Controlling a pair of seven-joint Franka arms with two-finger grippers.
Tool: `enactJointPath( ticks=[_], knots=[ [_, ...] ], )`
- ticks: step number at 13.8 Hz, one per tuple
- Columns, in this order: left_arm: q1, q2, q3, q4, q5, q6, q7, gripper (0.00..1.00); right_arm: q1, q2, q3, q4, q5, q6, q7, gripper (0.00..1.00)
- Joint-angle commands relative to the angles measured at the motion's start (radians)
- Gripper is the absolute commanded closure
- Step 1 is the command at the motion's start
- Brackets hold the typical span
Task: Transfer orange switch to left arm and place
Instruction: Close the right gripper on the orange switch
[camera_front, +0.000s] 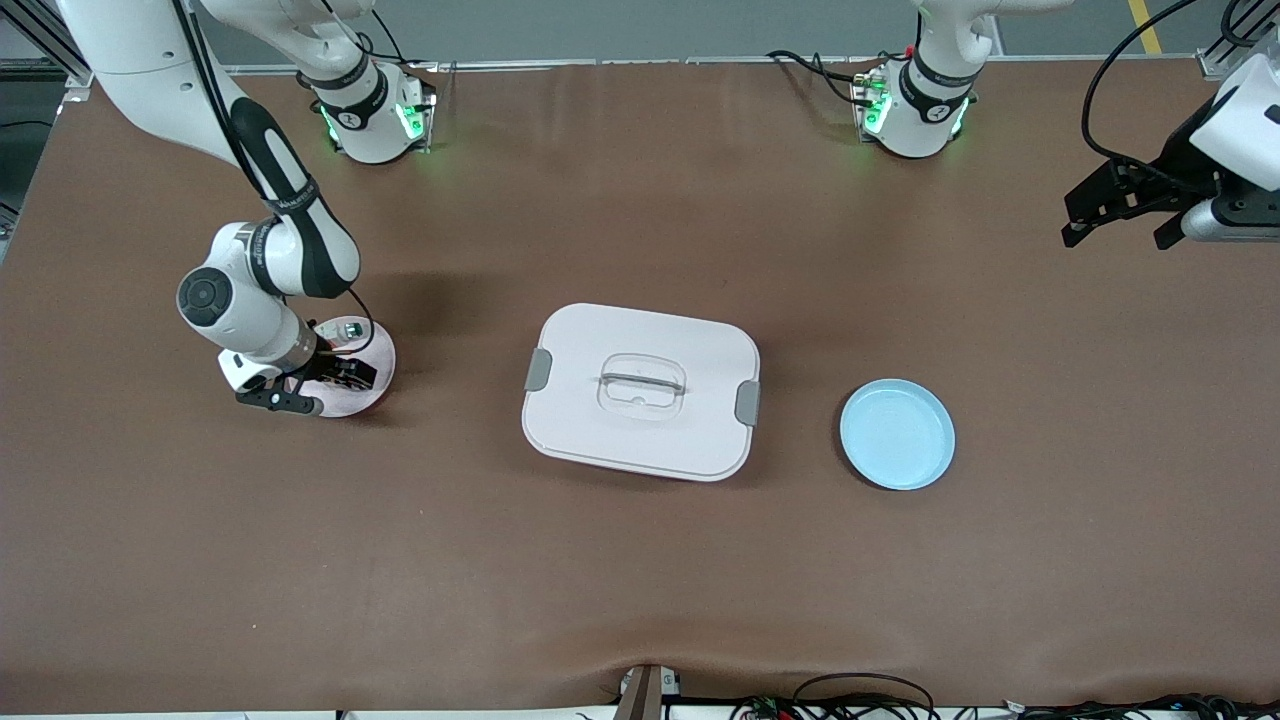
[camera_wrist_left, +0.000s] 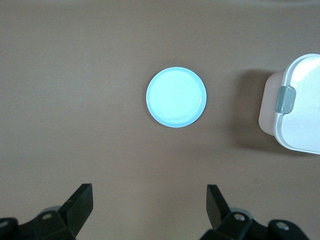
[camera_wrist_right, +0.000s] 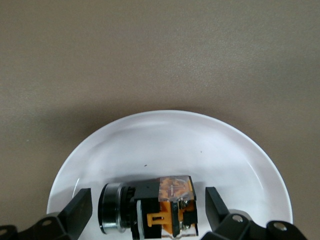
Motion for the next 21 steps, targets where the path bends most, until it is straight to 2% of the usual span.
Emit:
enactJointPath(
  ticks=[1,4,5,9,10,11,12,14,18,21],
  knots=[
    [-0.002,0.011,-0.001,0.022,0.022,-0.009,0.022,0.00,0.012,-0.002,-0.005,-0.011,0.008,0.006,-0.002,0.00],
    [-0.005,0.011,-0.001,0.028,0.022,-0.008,0.022,0.00,0.009,-0.005,-0.003,-0.012,0.008,0.003,-0.002,0.01],
    [-0.005,0.011,-0.001,0.029,0.022,-0.008,0.022,0.00,0.009,-0.005,-0.005,-0.012,0.008,0.003,0.000,0.12],
    [0.002,0.009,-0.001,0.043,0.008,-0.009,0.024,0.00,0.007,-0.005,-0.003,-0.012,0.008,0.003,0.003,0.81],
    [0.000,0.008,-0.002,0.043,0.007,-0.011,0.025,0.00,0.007,-0.005,-0.003,-0.012,0.010,0.003,0.004,0.95],
    [-0.005,0.005,-0.004,0.045,0.005,-0.011,0.024,0.00,0.007,-0.005,-0.003,-0.011,0.010,0.003,0.012,1.00],
    [-0.006,0.002,-0.005,0.048,0.004,-0.012,0.022,0.00,0.006,-0.005,-0.003,-0.011,0.010,0.001,0.014,1.00],
    [-0.006,-0.003,-0.023,0.051,-0.072,-0.014,0.010,0.00,0.004,-0.018,-0.003,0.001,0.013,-0.051,0.014,1.00],
    [-0.006,-0.006,-0.025,0.055,-0.220,-0.057,0.012,0.00,0.003,-0.081,-0.003,0.090,0.028,-0.268,0.017,1.00],
    [-0.009,-0.005,-0.025,0.054,-0.356,-0.075,0.012,0.00,0.007,-0.107,-0.003,0.173,0.097,-0.410,0.064,1.00]
  ],
)
